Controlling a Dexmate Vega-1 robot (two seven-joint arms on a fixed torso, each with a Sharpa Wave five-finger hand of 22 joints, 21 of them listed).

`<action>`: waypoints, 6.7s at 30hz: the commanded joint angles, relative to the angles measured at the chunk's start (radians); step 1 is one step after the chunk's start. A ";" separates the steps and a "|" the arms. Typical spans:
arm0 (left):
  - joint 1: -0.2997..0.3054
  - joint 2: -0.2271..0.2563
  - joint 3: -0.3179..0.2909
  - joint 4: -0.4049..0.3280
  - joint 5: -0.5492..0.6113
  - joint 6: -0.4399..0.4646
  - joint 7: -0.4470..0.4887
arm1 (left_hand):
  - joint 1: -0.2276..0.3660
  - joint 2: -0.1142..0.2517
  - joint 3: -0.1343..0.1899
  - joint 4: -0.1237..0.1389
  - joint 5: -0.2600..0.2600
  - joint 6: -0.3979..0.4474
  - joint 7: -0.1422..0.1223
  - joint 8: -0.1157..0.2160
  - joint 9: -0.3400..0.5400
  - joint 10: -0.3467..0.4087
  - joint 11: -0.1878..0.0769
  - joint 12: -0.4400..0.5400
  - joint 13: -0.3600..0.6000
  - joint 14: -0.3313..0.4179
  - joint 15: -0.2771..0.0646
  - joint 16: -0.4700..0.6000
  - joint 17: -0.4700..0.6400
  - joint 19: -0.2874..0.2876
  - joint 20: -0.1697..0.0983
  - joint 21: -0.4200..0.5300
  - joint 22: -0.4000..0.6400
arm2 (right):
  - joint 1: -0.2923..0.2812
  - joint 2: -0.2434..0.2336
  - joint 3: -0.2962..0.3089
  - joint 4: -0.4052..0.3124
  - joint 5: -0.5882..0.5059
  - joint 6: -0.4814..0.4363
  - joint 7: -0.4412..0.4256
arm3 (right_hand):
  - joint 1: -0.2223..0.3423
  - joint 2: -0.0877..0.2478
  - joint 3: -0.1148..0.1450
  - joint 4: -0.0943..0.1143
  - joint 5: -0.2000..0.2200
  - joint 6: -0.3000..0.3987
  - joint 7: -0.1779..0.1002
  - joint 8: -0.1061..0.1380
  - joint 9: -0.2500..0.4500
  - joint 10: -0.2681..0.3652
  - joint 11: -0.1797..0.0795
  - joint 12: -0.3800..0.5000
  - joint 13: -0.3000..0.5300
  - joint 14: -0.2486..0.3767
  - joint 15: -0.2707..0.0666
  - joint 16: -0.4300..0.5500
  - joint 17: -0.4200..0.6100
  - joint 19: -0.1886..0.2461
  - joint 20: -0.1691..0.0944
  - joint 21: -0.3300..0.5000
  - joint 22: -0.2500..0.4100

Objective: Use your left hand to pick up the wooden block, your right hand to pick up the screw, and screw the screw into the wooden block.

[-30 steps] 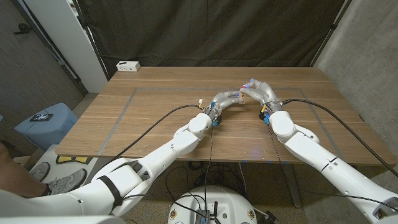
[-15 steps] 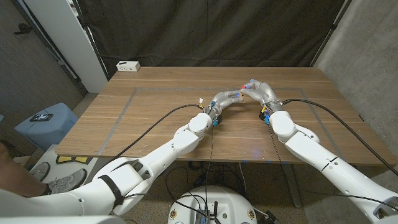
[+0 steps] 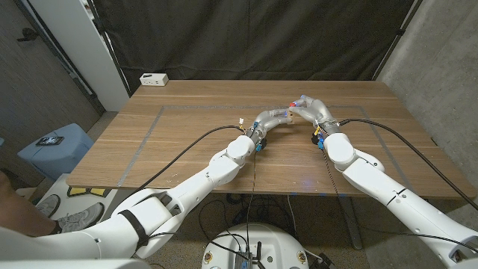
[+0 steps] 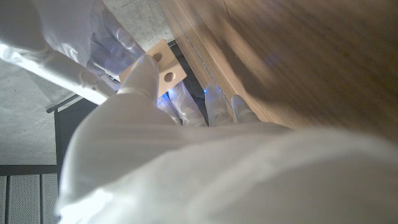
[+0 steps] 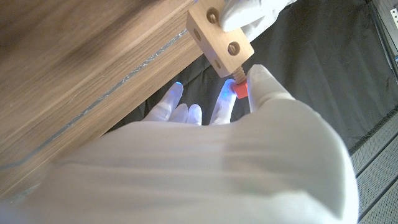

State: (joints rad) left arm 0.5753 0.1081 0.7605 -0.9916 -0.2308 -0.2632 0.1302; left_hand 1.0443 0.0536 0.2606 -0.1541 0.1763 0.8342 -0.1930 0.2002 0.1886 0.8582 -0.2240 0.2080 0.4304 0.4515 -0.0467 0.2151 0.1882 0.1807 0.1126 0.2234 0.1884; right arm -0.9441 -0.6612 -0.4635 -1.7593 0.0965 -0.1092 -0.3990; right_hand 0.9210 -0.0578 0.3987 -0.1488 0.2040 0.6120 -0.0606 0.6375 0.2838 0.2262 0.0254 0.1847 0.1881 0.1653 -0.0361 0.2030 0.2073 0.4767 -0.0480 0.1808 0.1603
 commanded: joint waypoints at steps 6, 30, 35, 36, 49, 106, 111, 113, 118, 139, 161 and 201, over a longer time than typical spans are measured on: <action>0.010 0.006 0.000 -0.023 0.001 0.011 0.008 | 0.007 0.012 0.001 0.004 0.005 0.000 0.005 0.005 0.005 0.007 0.003 0.008 0.001 0.009 -0.084 0.003 0.003 0.008 0.001 0.001 0.004 | -0.008 -0.012 0.003 -0.003 0.007 0.021 0.019 | -0.031 -0.007 -0.006 0.012 -0.003 -0.039 -0.003 -0.022 -0.009 -0.025 0.008 -0.004 0.004 -0.016 0.009 -0.008 0.001 -0.020 -0.031 -0.004 0.004; 0.031 0.028 0.004 -0.078 0.012 0.026 0.014 | 0.007 0.013 -0.001 0.005 0.005 0.000 0.005 0.005 0.005 0.006 0.003 0.007 0.001 0.009 -0.085 0.003 0.003 0.007 0.001 0.000 0.004 | -0.034 -0.039 0.018 -0.039 0.025 0.028 0.046 | -0.106 -0.023 -0.023 0.024 -0.005 -0.169 0.043 -0.097 -0.040 -0.099 0.031 -0.007 0.005 -0.076 0.037 -0.015 0.000 -0.076 -0.026 -0.006 0.004; 0.036 0.032 0.003 -0.087 0.014 0.029 0.020 | 0.008 0.013 -0.001 0.004 0.005 0.000 0.004 0.006 0.005 0.006 0.003 0.007 0.001 0.008 -0.085 0.002 0.003 0.007 0.001 0.000 0.004 | -0.039 -0.048 0.025 -0.056 0.033 0.014 0.053 | -0.131 -0.023 -0.031 0.031 -0.007 -0.197 0.047 -0.115 -0.047 -0.121 0.040 -0.007 0.005 -0.096 0.050 -0.017 -0.002 -0.097 -0.019 -0.007 0.004; 0.036 0.033 0.002 -0.089 0.014 0.030 0.020 | 0.008 0.013 -0.001 0.004 0.005 0.000 0.004 0.005 0.005 0.006 0.003 0.007 0.001 0.008 -0.085 0.002 0.003 0.007 0.001 0.000 0.004 | -0.039 -0.051 0.025 -0.057 0.032 0.017 0.057 | -0.136 -0.023 -0.033 0.032 -0.008 -0.203 0.048 -0.119 -0.049 -0.124 0.040 -0.006 0.005 -0.101 0.056 -0.017 -0.002 -0.101 -0.017 -0.007 0.004; 0.039 0.039 0.001 -0.094 0.020 0.026 0.026 | 0.008 0.014 -0.002 0.005 0.006 0.000 0.006 0.006 0.005 0.007 0.003 0.007 0.001 0.010 -0.084 0.003 0.003 0.006 0.001 0.000 0.004 | -0.036 -0.065 0.030 -0.074 0.043 0.004 0.077 | -0.164 -0.026 -0.045 0.037 -0.015 -0.245 0.049 -0.148 -0.057 -0.145 0.042 -0.004 0.005 -0.120 0.059 -0.017 -0.005 -0.122 -0.010 -0.006 0.004; 0.043 0.062 0.013 -0.138 0.064 0.052 0.051 | 0.013 0.016 -0.005 0.003 0.006 0.001 0.002 0.006 0.005 0.008 0.003 0.007 0.002 0.009 -0.084 0.001 0.002 0.006 0.002 -0.001 0.004 | 0.027 -0.258 0.041 -0.227 0.058 -0.173 0.272 | -0.168 -0.004 -0.043 0.014 -0.015 -0.316 0.061 -0.229 -0.083 -0.238 0.055 -0.005 0.004 -0.186 0.091 -0.018 -0.015 -0.182 0.020 -0.004 0.004; 0.040 0.063 0.016 -0.135 0.071 0.051 0.052 | 0.014 0.016 -0.006 0.003 0.007 0.002 0.005 0.007 0.005 0.007 0.003 0.007 0.002 0.009 -0.083 0.001 0.002 0.007 0.001 -0.001 0.004 | 0.046 -0.288 0.039 -0.249 0.056 -0.205 0.311 | -0.164 -0.004 -0.042 0.009 -0.015 -0.329 0.061 -0.239 -0.084 -0.249 0.054 -0.004 0.004 -0.193 0.095 -0.019 -0.016 -0.190 0.026 -0.004 0.004; 0.040 0.063 0.016 -0.136 0.071 0.052 0.053 | 0.014 0.016 -0.006 0.003 0.006 0.003 0.006 0.007 0.005 0.007 0.003 0.007 0.002 0.010 -0.084 0.002 0.002 0.007 0.001 -0.001 0.004 | 0.056 -0.300 0.035 -0.257 0.049 -0.218 0.325 | -0.163 -0.003 -0.041 0.009 -0.015 -0.330 0.061 -0.240 -0.084 -0.249 0.055 -0.004 0.004 -0.195 0.095 -0.019 -0.016 -0.191 0.027 -0.004 0.005; 0.041 0.063 0.014 -0.137 0.074 0.052 0.059 | 0.014 0.016 -0.006 0.004 0.007 0.003 0.005 0.007 0.005 0.007 0.003 0.007 0.002 0.009 -0.084 0.001 0.002 0.007 0.001 -0.001 0.004 | 0.084 -0.327 0.023 -0.277 0.036 -0.254 0.369 | -0.158 -0.001 -0.039 0.005 -0.015 -0.327 0.061 -0.244 -0.084 -0.251 0.054 -0.001 0.004 -0.188 0.114 -0.015 -0.017 -0.190 0.037 -0.002 0.004; 0.043 0.078 0.027 -0.167 0.111 0.069 0.076 | 0.016 0.018 -0.007 0.003 0.007 0.000 0.003 0.006 0.005 0.007 0.003 0.007 0.003 0.010 -0.084 0.002 0.002 0.010 0.001 0.000 0.004 | 0.220 -0.404 -0.061 -0.357 -0.084 -0.410 0.530 | -0.137 0.010 -0.028 -0.005 -0.015 -0.306 0.056 -0.247 -0.084 -0.253 0.052 0.004 0.004 -0.187 0.122 -0.012 -0.019 -0.196 0.054 -0.001 0.005; 0.056 0.096 0.035 -0.213 0.139 0.094 0.089 | 0.018 0.018 -0.009 0.003 0.007 0.002 0.003 0.006 0.005 0.009 0.003 0.007 0.003 0.011 -0.084 0.002 0.002 0.011 0.002 0.000 0.004 | 0.357 -0.411 -0.160 -0.406 -0.248 -0.500 0.730 | -0.087 0.024 -0.002 -0.023 -0.012 -0.279 0.046 -0.247 -0.083 -0.255 0.048 0.007 0.003 -0.176 0.121 -0.008 -0.020 -0.189 0.059 0.003 0.004; 0.047 0.095 0.039 -0.195 0.149 0.090 0.085 | 0.021 0.019 -0.011 0.003 0.007 0.002 0.003 0.006 0.005 0.009 0.003 0.007 0.004 0.012 -0.083 0.001 0.002 0.012 0.003 0.000 0.004 | 0.515 -0.324 -0.318 -0.382 -0.523 -0.620 1.025 | -0.029 0.010 0.019 -0.027 -0.017 -0.235 0.053 -0.244 -0.078 -0.274 0.054 0.003 0.003 -0.179 0.134 -0.012 -0.022 -0.194 0.073 0.002 0.004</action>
State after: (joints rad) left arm 0.6271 0.2064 0.7968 -1.1960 -0.0849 -0.1695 0.2167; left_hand 1.0645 0.0617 0.2504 -0.1562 0.1760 0.8302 -0.1933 0.1999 0.1886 0.8606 -0.2216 0.2082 0.4284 0.4516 -0.0467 0.2150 0.1882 0.1824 0.1143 0.2234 0.1884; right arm -0.4551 -1.0005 -0.7561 -2.1517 -0.3804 -0.7001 0.5671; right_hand 0.8821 -0.0497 0.4112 -0.1783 0.1855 0.3718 -0.0126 0.3972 0.2026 -0.0434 0.0768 0.1851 0.1881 -0.0126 0.0857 0.1889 0.1862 0.2841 0.0201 0.1778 0.1603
